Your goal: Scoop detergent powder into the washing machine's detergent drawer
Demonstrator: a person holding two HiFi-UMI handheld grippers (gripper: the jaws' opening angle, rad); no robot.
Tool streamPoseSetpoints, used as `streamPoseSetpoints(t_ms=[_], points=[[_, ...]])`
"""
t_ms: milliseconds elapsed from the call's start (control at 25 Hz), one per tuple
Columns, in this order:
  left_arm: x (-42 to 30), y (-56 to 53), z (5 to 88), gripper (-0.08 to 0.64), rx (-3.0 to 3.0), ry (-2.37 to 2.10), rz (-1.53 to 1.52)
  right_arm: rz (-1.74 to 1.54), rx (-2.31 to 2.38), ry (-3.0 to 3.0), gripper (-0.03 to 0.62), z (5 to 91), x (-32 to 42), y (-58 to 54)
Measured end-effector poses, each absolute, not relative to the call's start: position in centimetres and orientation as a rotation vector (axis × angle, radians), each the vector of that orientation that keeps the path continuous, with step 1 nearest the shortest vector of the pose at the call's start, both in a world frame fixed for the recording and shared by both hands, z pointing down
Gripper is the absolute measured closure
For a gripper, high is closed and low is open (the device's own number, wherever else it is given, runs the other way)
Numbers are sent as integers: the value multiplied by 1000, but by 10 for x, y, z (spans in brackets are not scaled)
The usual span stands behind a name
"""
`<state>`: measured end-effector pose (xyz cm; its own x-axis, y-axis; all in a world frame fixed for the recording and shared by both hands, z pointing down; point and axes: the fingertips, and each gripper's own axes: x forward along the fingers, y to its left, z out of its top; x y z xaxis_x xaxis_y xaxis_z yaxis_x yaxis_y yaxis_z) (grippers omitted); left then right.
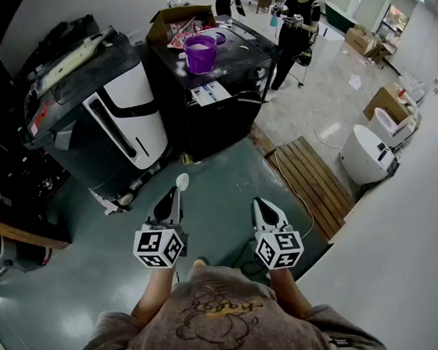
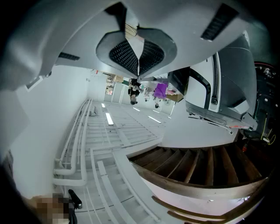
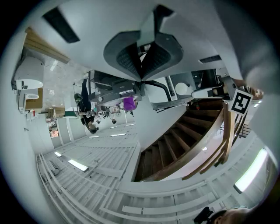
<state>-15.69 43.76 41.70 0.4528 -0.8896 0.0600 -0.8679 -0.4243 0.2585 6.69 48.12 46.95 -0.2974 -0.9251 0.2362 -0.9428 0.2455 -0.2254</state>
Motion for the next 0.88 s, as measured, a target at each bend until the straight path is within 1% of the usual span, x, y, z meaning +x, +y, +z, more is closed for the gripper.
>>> streamPoseSetpoints(t_ms=[360,640,880], points=[[-173,426,416,537,2471,-1496,-115,531,1865,-2420,591,472,52,472],[-193,404,420,537,2512,-1452,-108,522,1891,-2402,591,477,24,461],[-192,392,417,537,2528,-1425,-128,512,1888,-2394,591,476,19,449]])
